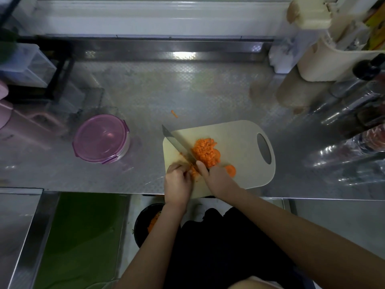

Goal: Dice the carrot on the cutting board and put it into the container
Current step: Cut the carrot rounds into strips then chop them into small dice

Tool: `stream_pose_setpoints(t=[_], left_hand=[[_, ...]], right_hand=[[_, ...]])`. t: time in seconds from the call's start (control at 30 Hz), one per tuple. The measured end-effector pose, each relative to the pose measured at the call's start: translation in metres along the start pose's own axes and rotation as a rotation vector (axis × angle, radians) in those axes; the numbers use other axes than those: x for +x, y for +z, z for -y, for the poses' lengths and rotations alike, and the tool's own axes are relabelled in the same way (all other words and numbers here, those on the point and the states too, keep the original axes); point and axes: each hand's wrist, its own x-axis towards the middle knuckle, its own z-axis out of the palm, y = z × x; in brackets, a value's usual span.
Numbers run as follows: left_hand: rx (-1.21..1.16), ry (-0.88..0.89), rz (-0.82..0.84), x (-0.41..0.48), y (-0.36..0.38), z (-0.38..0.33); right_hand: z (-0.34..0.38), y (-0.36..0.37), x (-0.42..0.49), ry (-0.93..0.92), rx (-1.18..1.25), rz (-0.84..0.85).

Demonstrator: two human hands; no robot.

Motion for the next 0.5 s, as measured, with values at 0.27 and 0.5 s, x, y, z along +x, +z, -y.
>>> stream_pose_setpoints(t=[0.27, 0.5], left_hand=[[-0.081, -0.055, 0.037, 0.001, -0.009, -0.001], [-0.134, -0.065, 0.019, -0.001, -0.014, 0.002]], right_hand=[[0.0, -0.005, 0.002, 0.095, 0.044, -0.012], [-0.01, 0.002, -0.01, 0.077, 0.073, -0.108]])
